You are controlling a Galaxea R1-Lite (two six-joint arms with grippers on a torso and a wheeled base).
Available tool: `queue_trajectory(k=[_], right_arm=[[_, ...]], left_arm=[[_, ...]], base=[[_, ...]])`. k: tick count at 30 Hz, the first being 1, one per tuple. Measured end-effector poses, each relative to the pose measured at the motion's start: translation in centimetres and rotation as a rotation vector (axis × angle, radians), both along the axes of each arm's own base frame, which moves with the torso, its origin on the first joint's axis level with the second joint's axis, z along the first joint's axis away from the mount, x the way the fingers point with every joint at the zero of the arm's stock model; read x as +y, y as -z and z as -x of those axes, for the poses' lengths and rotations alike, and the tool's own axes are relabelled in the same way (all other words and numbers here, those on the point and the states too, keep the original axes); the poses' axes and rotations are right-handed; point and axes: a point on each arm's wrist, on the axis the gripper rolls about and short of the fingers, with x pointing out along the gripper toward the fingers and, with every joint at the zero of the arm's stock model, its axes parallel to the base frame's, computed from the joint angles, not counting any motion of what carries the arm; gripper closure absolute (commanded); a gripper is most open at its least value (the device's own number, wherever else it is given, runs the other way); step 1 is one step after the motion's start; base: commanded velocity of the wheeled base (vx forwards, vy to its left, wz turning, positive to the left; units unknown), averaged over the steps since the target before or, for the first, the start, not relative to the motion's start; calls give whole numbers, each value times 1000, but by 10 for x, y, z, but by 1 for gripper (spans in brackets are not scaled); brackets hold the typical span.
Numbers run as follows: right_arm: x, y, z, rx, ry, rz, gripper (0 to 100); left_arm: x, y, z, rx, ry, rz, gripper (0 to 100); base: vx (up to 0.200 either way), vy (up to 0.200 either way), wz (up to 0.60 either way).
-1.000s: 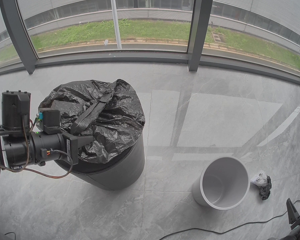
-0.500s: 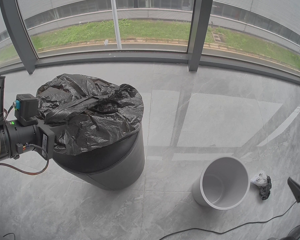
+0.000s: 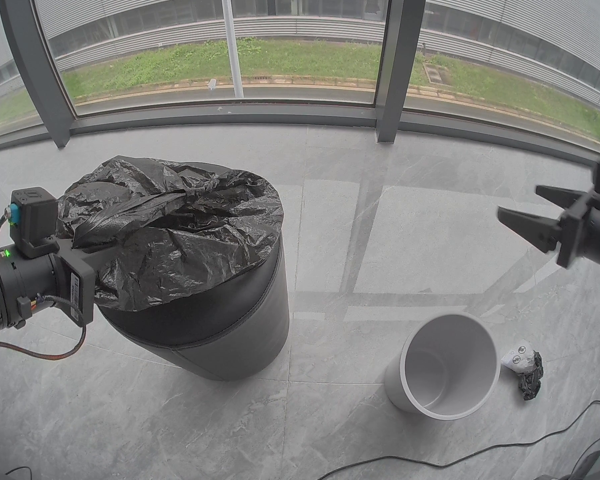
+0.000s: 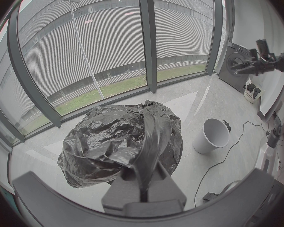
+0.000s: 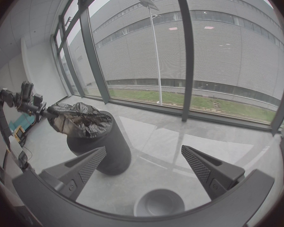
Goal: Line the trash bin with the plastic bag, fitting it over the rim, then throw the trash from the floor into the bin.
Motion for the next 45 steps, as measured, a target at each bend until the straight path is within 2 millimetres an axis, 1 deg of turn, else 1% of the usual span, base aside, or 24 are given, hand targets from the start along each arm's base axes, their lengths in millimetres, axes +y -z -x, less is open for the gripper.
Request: queue_trajectory(k=[3, 6, 10, 12, 15, 16, 20, 22, 25, 29, 37, 45], right_arm=[[27, -7, -38, -7, -59, -21, 0], [55, -6, -71, -11, -111, -46, 0], [101, 7, -113, -17, -188, -83, 0], [127, 20, -132, -18, -230, -102, 0], [164, 40, -152, -25, -287, -129, 0], [178, 49, -158, -32, -311, -143, 0], [218, 72, -168, -63, -378, -180, 0], [231, 80, -169, -84, -403, -197, 0], [244, 89, -170, -96, -424, -197, 0], [251, 95, -174, -143, -433, -137, 0], [251, 105, -174, -221, -439, 8, 0], [252, 113, -177, -242, -443, 62, 0]], left_arm=[[2, 3, 7, 6, -16, 11, 100], [6, 8, 15, 17, -25, 22, 100], [10, 17, 26, 38, -29, 36, 100], [13, 23, 33, 51, -28, 41, 100], [17, 34, 43, 73, -20, 48, 100], [19, 38, 47, 84, -14, 52, 100], [23, 51, 59, 125, 56, 87, 100], [24, 56, 64, 143, 83, 112, 100], [27, 62, 69, 157, 90, 140, 100], [29, 64, 73, 152, 93, 156, 100], [30, 64, 74, 131, 84, 180, 100], [31, 66, 75, 132, 80, 181, 100]], base=[[0, 0, 0], [0, 0, 0], [0, 0, 0], [0, 0, 0], [0, 0, 0], [0, 0, 0], [0, 0, 0], [0, 0, 0], [0, 0, 0], [0, 0, 0], [0, 0, 0], [0, 0, 0]])
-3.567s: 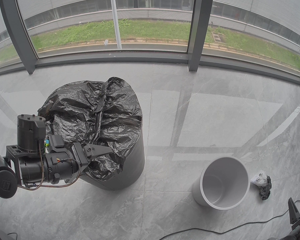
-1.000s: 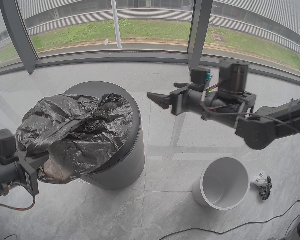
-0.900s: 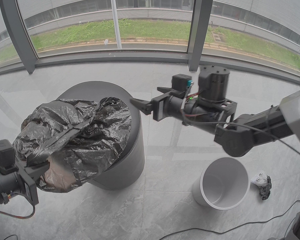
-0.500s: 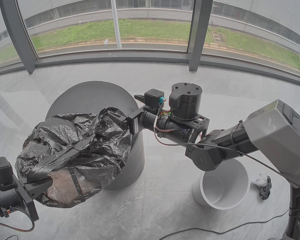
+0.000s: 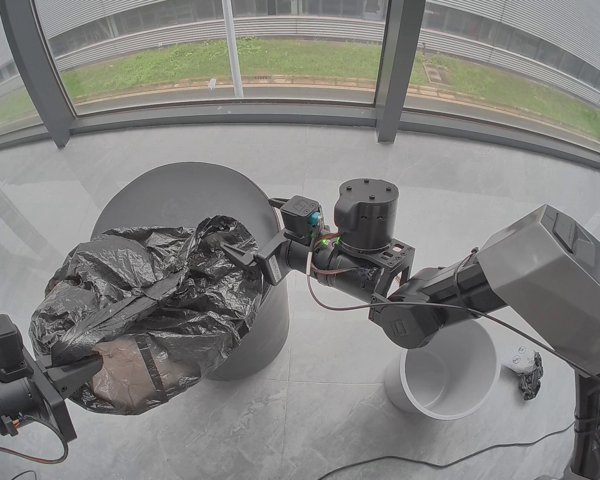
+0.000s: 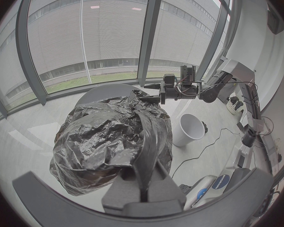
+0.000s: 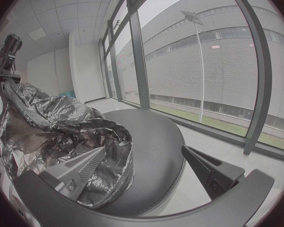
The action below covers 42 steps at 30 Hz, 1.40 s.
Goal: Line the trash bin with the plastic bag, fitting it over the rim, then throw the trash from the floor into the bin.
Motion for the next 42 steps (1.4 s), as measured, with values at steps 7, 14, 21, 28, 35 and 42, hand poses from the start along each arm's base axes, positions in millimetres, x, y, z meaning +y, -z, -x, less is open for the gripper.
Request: queue_trajectory(k=[7, 14, 21, 28, 35, 42], right_arm=[[9, -1, -10, -35, 1, -21, 0], [17, 7, -11, -50, -11, -1, 0], [20, 10, -9, -59, -18, 12, 0], [20, 12, -9, -61, -18, 23, 100], [20, 10, -8, -66, -19, 24, 100], [16, -6, 3, -81, -41, 14, 100]], left_arm=[[1, 1, 1, -3, -2, 4, 100], [2, 1, 4, -8, -3, 7, 100], [3, 2, 6, -14, -2, 12, 100], [5, 8, 9, -7, -1, 8, 100], [8, 12, 13, -7, -6, 16, 100], [9, 11, 13, -21, -22, 35, 100]], base=[[0, 0, 0], [0, 0, 0], [0, 0, 0], [0, 0, 0], [0, 0, 0], [0, 0, 0]])
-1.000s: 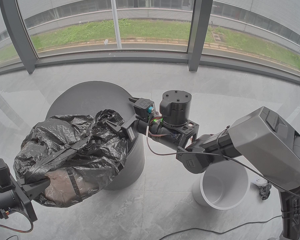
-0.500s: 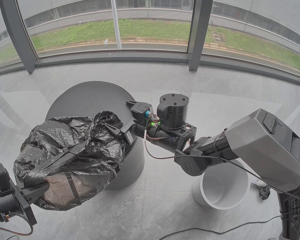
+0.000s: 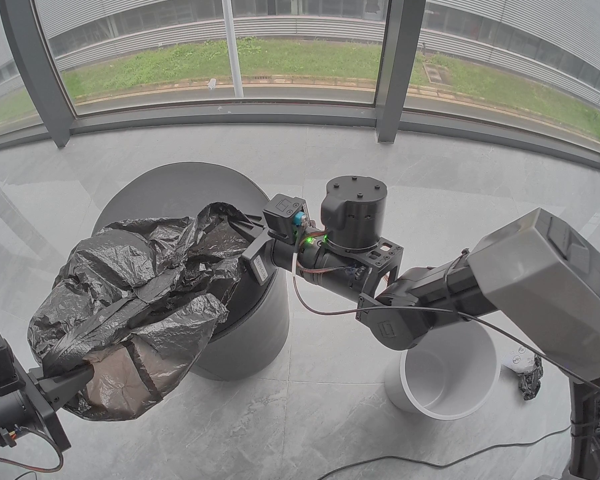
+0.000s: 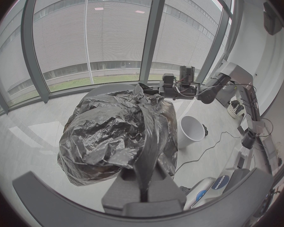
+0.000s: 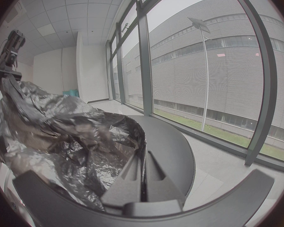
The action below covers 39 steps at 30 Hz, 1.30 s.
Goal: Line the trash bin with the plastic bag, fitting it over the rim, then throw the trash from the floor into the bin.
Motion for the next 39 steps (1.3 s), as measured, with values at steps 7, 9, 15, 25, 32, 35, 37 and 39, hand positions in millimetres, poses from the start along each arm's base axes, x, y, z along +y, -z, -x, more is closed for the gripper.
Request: queue_trajectory(k=[7, 9, 15, 25, 32, 35, 37, 39], right_arm=[[-32, -19, 31, 52, -31, 40, 100], [-48, -26, 45, 83, -35, 58, 100], [-98, -51, 95, 166, -40, 78, 100], [-156, -88, 164, 197, 13, -43, 100], [-165, -92, 181, 190, 10, -75, 100], [-171, -86, 187, 203, 15, -68, 100], [-174, -80, 190, 217, 19, -58, 100], [-179, -72, 194, 238, 25, -43, 100]], left_arm=[[-1, -7, -10, -28, -56, 63, 100], [-2, -8, -13, -27, -68, 77, 100], [-7, -8, -23, -9, -79, 103, 100], [-34, -19, -59, 125, 18, 244, 100], [-55, -27, -90, 151, 87, 350, 100], [-62, -25, -99, 192, 153, 394, 100], [-66, -23, -102, 223, 190, 414, 100], [-69, -21, -104, 254, 237, 434, 100]], base=[[0, 0, 0], [0, 0, 0], [0, 0, 0], [0, 0, 0], [0, 0, 0], [0, 0, 0], [0, -200, 0], [0, -200, 0]])
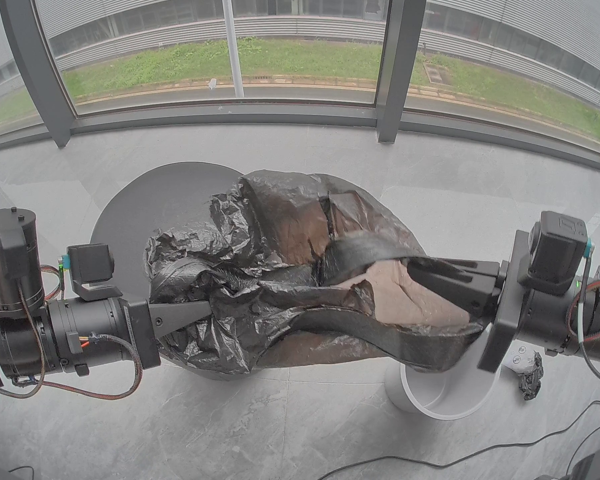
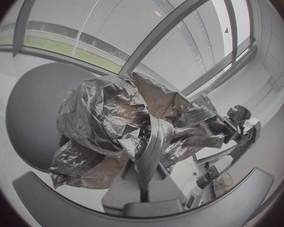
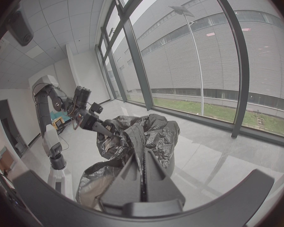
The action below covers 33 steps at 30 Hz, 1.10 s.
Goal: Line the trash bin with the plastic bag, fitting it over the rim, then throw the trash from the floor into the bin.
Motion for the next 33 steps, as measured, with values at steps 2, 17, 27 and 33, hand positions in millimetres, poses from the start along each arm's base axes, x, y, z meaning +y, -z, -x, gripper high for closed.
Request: queue_trajectory(k=[2, 17, 27, 33], right_arm=[[-6, 7, 3, 18, 12, 11, 100], [-23, 17, 13, 43, 38, 10, 100], [-38, 26, 22, 59, 59, 18, 100], [-41, 27, 25, 58, 60, 16, 100]], left_arm=[[-4, 2, -1, 15, 45, 11, 100], [-23, 14, -8, -12, 181, -53, 100], [-25, 17, -10, 0, 185, -58, 100], [-28, 20, -13, 13, 211, -56, 100]], base=[[0, -200, 0], [0, -200, 0], [0, -200, 0], [0, -200, 0]])
